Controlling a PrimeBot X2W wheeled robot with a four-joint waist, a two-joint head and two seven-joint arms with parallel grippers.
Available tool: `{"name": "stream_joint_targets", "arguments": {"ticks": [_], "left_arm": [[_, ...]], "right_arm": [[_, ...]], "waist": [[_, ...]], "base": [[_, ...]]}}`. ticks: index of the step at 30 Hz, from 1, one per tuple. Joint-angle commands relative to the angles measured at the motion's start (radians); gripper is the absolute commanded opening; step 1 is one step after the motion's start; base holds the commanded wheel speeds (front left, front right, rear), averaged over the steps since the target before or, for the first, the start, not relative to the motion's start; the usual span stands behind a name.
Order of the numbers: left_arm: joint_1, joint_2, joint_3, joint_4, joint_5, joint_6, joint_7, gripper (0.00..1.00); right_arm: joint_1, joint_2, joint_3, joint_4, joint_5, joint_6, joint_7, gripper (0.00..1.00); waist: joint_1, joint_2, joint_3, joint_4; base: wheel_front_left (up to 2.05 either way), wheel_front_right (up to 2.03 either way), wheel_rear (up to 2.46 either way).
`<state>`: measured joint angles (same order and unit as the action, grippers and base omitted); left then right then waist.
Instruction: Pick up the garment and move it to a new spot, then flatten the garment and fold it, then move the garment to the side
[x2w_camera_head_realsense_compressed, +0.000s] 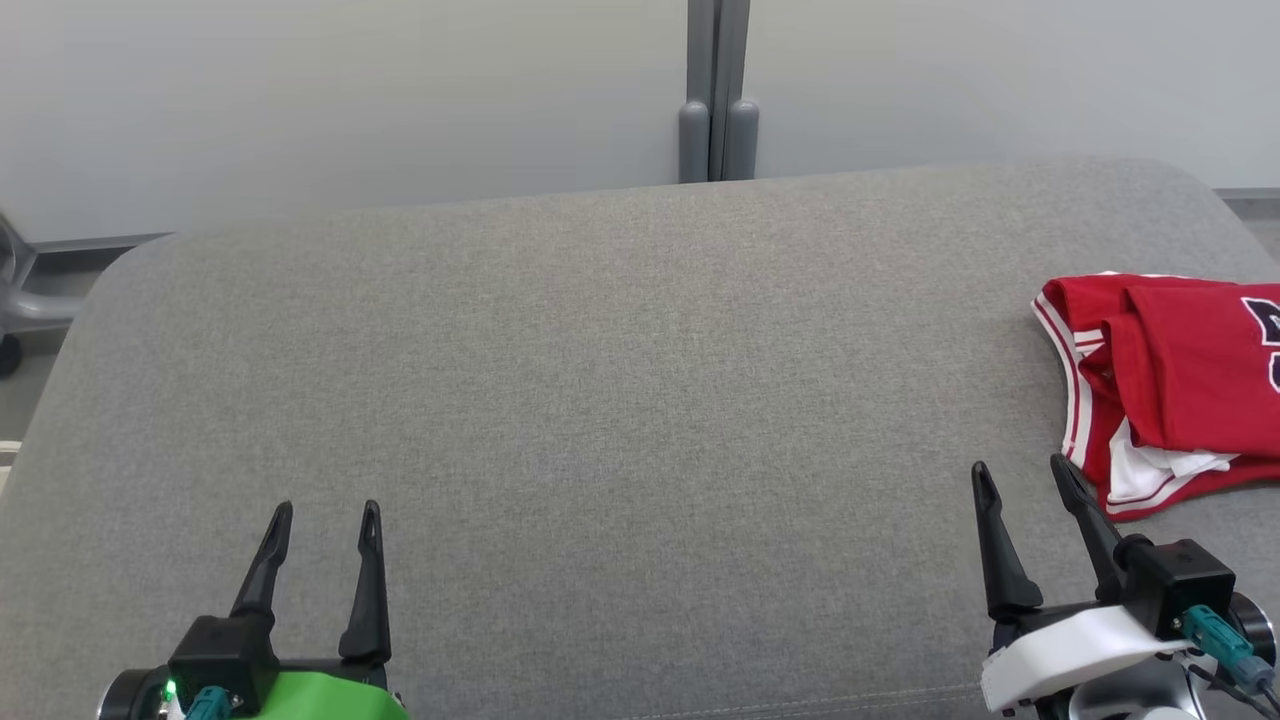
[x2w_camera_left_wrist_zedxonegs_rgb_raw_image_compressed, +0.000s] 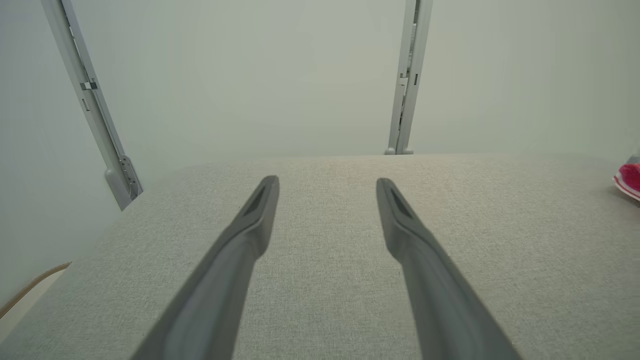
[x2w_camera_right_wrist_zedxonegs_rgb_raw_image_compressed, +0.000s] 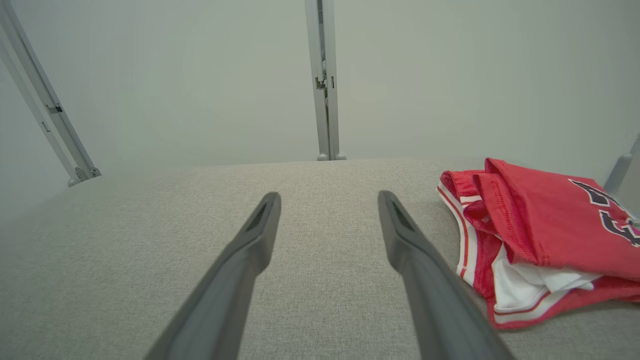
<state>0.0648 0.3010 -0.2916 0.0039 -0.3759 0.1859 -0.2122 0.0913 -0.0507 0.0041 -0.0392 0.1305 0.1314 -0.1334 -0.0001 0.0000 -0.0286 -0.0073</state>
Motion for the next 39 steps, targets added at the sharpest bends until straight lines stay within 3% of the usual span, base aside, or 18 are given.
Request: {"name": "stream_joint_targets", "arguments": {"ticks": [1,39], "left_arm": [[0.019,0.009,0.003,-0.001,0.002,0.009,0.004,1.00],[0.019,0.035,-0.019,0.019,-0.032,0.010,0.044,1.00]], "right_arm": [[0.017,-0.001,-0.003,-0.008,0.001,-0.002,0.002,1.00],[0.064,-0.001,-0.025,-0.032,0.012,-0.002,0.025,1.00]], "waist": [[0.0001,0.0000,-0.009,-0.004],[0.0001,0.0000,-0.078,0.005]], "base": [[0.00,0.00,0.00],[0.00,0.00,0.00]]}}
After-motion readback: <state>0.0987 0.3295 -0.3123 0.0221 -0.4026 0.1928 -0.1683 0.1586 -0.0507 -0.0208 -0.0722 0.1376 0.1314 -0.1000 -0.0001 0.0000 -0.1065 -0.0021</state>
